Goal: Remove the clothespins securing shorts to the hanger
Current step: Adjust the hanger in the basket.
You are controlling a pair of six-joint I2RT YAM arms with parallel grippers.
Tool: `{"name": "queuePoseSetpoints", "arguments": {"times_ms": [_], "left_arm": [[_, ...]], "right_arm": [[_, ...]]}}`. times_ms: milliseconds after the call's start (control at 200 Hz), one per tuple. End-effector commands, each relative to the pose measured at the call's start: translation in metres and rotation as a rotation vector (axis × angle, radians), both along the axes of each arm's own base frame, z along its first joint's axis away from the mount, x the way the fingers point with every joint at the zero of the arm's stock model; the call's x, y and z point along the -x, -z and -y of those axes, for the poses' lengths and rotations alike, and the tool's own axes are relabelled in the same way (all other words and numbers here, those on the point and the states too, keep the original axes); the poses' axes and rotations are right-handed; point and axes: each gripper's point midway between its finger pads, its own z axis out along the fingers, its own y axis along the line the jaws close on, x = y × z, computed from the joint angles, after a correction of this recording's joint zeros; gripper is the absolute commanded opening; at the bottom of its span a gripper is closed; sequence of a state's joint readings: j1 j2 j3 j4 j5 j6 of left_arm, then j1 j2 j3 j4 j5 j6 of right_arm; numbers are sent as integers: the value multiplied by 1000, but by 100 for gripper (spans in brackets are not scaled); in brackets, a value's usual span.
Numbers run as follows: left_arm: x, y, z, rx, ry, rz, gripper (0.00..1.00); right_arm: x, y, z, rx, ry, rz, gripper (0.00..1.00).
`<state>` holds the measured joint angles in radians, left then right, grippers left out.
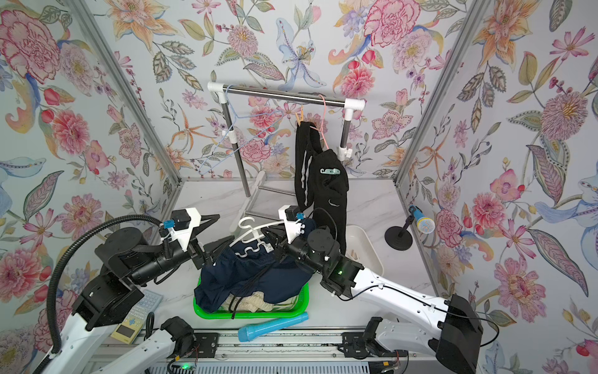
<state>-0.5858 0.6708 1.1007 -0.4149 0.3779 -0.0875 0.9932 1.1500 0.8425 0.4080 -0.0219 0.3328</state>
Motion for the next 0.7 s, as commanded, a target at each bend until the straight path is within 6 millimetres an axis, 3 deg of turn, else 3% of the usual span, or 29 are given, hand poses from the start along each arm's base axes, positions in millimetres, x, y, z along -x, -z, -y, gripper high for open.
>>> {"name": "queuePoseSetpoints", "arguments": {"times_ms": [0,110,215,335,485,595,696], "left_arm": [[-3,-3,-37,48,-201,-26,77],[-1,13,-73,111,-373,-95,80],[6,31,-86,158,-420,-183,85],[7,56,-81,207,-407,-277,91],[12,59,-63,345,-302,-333,96],[9,82,-74,370,-378,-402,97],[10,86,-76,459,-379,-413,98]], "right_arm": [[-2,-28,13,-61,45,45,0],[-2,-30,15,-65,47,45,0],[-3,-30,17,-66,49,45,0],[-1,-31,17,-64,36,50,0],[-1,-27,19,-61,30,51,0],[1,-26,21,-74,21,47,0],[3,-27,21,-80,14,46,0]]}}
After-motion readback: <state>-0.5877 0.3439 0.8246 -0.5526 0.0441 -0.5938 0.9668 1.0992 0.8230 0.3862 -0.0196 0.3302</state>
